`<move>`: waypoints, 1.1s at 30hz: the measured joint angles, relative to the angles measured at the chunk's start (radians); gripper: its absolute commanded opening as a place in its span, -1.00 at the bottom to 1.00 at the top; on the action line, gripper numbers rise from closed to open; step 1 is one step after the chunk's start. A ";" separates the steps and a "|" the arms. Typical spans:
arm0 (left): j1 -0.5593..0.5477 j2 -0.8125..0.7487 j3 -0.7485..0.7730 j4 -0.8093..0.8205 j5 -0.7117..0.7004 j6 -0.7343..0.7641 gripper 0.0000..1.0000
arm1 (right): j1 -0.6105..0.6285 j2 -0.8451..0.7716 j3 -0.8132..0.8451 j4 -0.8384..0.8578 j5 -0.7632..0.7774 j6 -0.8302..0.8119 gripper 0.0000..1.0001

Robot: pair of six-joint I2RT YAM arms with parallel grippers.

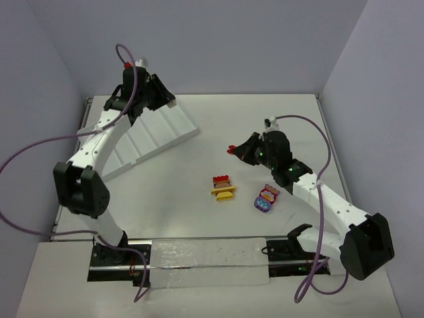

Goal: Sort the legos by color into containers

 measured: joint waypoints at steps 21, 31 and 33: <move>0.047 0.602 0.466 -0.065 -0.162 0.000 -0.95 | 0.000 -0.018 0.046 -0.109 0.129 -0.123 -1.00; 0.054 0.709 0.529 -0.084 -0.159 0.026 0.62 | 0.000 0.010 0.077 -0.115 0.130 -0.140 -1.00; 0.055 0.709 0.531 -0.090 -0.153 0.033 0.64 | 0.000 0.016 0.085 -0.116 0.129 -0.143 -1.00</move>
